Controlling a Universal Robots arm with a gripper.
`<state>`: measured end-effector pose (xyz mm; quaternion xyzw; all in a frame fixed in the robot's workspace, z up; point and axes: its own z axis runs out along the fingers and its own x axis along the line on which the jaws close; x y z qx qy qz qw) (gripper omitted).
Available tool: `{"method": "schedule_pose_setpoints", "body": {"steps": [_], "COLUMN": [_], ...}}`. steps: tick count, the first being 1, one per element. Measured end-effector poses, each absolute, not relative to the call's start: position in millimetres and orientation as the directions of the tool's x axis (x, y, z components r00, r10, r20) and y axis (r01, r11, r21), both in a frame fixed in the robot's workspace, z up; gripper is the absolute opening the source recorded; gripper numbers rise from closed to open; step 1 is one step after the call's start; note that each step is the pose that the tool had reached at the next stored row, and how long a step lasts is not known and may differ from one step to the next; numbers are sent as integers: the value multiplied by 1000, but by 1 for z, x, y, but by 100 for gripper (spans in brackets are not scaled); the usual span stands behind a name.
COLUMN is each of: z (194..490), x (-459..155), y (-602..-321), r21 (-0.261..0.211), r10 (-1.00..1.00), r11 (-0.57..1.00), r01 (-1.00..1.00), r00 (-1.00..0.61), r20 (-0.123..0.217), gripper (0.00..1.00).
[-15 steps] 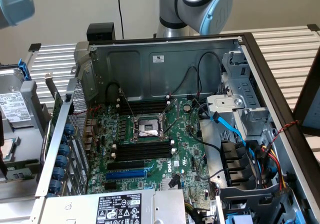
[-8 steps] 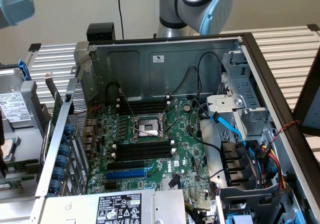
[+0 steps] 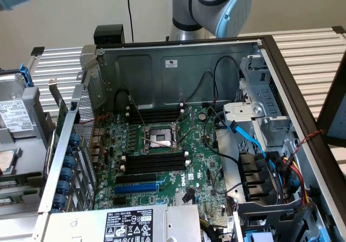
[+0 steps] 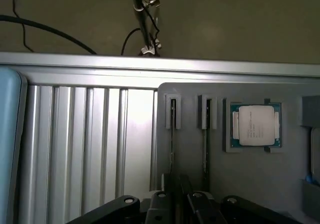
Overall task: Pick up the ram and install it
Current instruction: 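Reach for the ram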
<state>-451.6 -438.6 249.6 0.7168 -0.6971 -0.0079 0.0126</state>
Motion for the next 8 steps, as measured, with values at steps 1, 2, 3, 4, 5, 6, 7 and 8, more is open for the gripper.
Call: {"method": "schedule_pose_setpoints", "body": {"steps": [1,2,3,4,5,6,7,8], "z": [255,259,264,268,273,278,282,287], "x": [-452,-452,-452,-452,-452,-452,-452,-452], "y": [-439,-439,-439,-439,-439,-439,-439,-439], "r21": [29,29,29,29,29,29,29,29], "r10": [-1000,-1000,-1000,-1000,-1000,-1000,-1000,-1000], "r11": [-28,-28,-28,-28,-28,-28,-28,-28], "r01": [-999,-999,-999,-999,-999,-999,-999,-999], "r00": [28,28,28,28,28,28,28,28], "r20": [7,8,8,9,9,10,10,11], "gripper": [20,20,20,20,20,20,20,20]}}
